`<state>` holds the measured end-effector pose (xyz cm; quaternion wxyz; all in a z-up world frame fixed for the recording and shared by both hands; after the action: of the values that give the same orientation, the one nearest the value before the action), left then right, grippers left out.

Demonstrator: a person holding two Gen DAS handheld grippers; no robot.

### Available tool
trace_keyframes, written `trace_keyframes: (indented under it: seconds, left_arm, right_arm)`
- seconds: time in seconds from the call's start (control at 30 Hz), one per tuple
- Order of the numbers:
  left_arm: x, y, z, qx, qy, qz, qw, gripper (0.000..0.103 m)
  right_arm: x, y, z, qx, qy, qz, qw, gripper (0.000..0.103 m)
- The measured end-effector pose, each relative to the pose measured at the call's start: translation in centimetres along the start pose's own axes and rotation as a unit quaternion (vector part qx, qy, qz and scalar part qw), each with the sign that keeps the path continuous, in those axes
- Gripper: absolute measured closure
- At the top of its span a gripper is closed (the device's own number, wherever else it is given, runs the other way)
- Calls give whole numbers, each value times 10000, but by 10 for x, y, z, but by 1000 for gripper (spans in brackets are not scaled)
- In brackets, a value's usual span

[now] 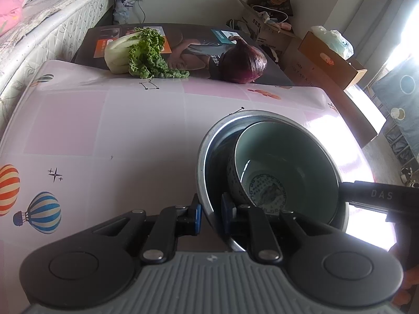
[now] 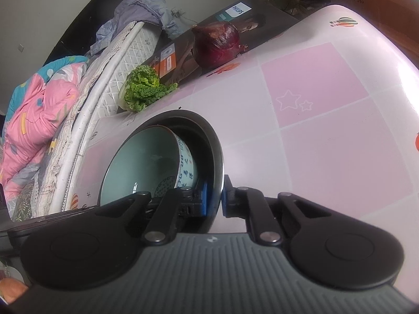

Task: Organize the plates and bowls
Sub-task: 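Lift the nested bowls with the right tool and carry them over the plate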

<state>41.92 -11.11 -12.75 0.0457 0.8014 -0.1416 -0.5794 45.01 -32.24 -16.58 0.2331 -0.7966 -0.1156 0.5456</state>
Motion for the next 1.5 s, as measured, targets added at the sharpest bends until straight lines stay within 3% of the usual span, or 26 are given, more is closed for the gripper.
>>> trace_keyframes:
  seconds: [0.3,1.5]
  left_arm:
    - [5,2,-2,45,-44,-92,9999,87]
    - [-23,10,-2,123,435,-208,9988,87]
  right_arm:
    - [4,1,0,57,39,-64,10000,94]
    - [-18,-8,-2,-140,314,-146,9993,93]
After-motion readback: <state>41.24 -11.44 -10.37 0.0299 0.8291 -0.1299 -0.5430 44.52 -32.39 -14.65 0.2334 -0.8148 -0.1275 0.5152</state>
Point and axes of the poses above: each gripper's, at about its wrist camera, not at the fingertips, and x roughly the way its jaws point, y to its right, z to its underside, the point moved 7 cm from there along x, roughly the way its jaws point, and after that the axes turned 13 degrees about -y, right-handed, at the moved point
